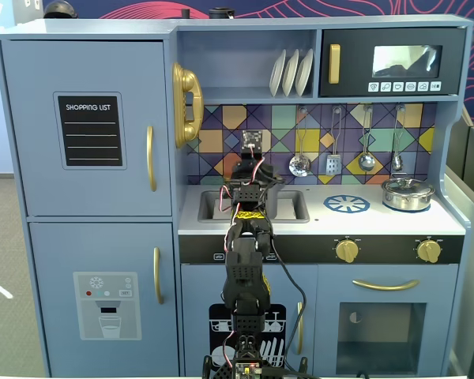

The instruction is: Pick up the lid from the counter and put it on the gray recipient

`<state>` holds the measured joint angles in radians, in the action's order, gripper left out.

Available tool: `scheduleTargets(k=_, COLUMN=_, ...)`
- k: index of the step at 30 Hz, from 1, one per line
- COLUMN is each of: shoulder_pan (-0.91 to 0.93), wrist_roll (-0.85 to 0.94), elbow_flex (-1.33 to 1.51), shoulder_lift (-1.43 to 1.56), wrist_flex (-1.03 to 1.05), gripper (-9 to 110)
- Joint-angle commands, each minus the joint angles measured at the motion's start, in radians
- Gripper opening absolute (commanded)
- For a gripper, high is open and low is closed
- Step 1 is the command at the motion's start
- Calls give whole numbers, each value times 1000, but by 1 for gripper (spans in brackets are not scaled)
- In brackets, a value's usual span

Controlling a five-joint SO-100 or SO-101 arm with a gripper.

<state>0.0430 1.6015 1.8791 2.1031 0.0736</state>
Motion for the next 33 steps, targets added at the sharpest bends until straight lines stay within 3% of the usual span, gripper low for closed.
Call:
scheduleTargets(k=1, shoulder_pan=23, wrist_roll=6, elbow_flex=-12, shoulder_lift=-8, wrist_flex=-54, gripper=0)
scheduleTargets(k=33, shoulder_pan=-5, wrist_roll=29, elbow_flex=75, shoulder_lift=57, wrist_flex=-9, gripper=0)
